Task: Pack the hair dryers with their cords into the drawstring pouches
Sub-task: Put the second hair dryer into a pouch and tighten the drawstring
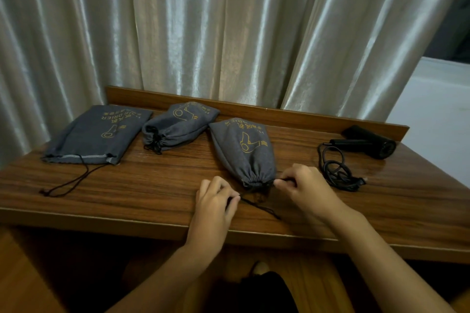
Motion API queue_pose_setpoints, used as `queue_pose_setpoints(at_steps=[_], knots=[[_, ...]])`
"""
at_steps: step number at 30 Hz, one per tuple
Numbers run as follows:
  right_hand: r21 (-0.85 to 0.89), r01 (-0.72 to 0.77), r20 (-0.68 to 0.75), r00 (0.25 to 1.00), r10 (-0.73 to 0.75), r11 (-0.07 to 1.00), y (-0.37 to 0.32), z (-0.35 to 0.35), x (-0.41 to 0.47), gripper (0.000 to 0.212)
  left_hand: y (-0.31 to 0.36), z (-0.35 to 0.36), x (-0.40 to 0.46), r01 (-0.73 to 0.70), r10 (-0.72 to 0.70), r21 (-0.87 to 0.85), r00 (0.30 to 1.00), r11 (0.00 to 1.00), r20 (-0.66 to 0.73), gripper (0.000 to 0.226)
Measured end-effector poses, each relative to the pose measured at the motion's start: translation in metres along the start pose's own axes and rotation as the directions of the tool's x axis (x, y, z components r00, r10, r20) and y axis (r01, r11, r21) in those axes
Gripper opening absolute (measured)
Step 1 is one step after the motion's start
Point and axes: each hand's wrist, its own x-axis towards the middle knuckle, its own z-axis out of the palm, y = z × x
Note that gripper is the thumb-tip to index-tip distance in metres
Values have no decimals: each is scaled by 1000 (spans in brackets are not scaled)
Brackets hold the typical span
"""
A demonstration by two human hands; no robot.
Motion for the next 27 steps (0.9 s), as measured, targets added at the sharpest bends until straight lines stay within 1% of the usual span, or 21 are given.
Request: queue_pose_setpoints(at_steps=[1, 2, 3, 4, 5, 6, 7, 8, 9, 10, 11, 12, 13, 15, 16, 17, 19, 21, 23, 25, 27], knots=[[-15, 22, -28, 999, -22, 1000, 0, -4, 0, 20, -1, 0, 0, 11, -11, 1, 1000, 1000, 4, 5], [49, 36, -58, 998, -33, 998, 0, -7, 0, 22, -1, 1, 1, 27, -27, -3, 1000, 1000, 8, 5], [182, 29, -112, 994, -8, 983, 1, -8, 0, 23, -1, 2, 1, 43, -43, -11, 999, 999, 13, 4], [376, -1, -174, 982, 71, 927, 3, -7, 0, 24, -1, 2, 1, 59, -58, -20, 998, 998, 18, 4], [623, -47, -182, 962, 202, 781, 6, -6, 0, 26, -1, 2, 2, 67, -66, -31, 998, 997, 23, 4], [854, -90, -94, 942, 323, 512, 9, -6, -1, 28, -2, 2, 2, 71, -70, -41, 997, 997, 26, 5], [980, -114, 48, 929, 368, 161, 11, -6, -1, 28, -3, 2, 3, 78, -76, -50, 997, 996, 29, 6], [979, -119, 172, 920, 353, -166, 13, -6, -2, 26, -4, 1, 5, 101, -99, -64, 994, 993, 36, 9], [918, -107, 241, 915, 324, -382, 17, -6, -2, 25, -5, 1, 7, 144, -140, -92, 989, 985, 46, 11], [868, -87, 270, 909, 318, -489, 21, -6, -2, 26, -6, -1, 10, 207, -200, -141, 978, 968, 65, 13], [858, -84, 282, 903, 326, -507, 26, -5, -3, 27, -8, -4, 15, 272, -257, -209, 962, 939, 95, 14], [884, -97, 280, 894, 351, -458, 31, -4, -5, 28, -10, -7, 19, 324, -297, -262, 945, 909, 135, 15], [930, -130, 268, 880, 392, -345, 36, -2, -7, 29, -13, -12, 23, 346, -306, -273, 935, 897, 181, 16], [963, -264, 201, 839, 505, 56, 44, 4, -13, 31, -23, -23, 29, 318, -273, -161, 928, 934, 252, 17], [911, -337, 155, 814, 560, 238, 47, 8, -15, 32, -29, -29, 32, 293, -264, -72, 925, 953, 272, 18], [854, -400, 130, 782, 609, 332, 48, 12, -14, 34, -35, -34, 35, 271, -264, 13, 923, 963, 280, 19], [798, -486, 121, 709, 695, 357, 44, 19, -11, 36, -43, -42, 39, 226, -254, 130, 927, 965, 276, 21], [743, -523, 55, 670, 740, 418, 37, 25, -7, 34, -43, -45, 39, 183, -225, 174, 937, 968, 266, 19], [647, -539, -33, 687, 726, 540, 32, 28, -5, 22, -39, -46, 34, 121, -163, 163, 948, 979, 273, 14], [511, -548, -89, 733, 674, 663, 30, 27, -7, 11, -37, -50, 27, 23, -74, 164, 949, 986, 307, 10], [264, -568, -137, 778, 613, 779, 26, 27, -11, 10, -38, -54, 23, -36, -31, 196, 943, 980, 330, 8]])
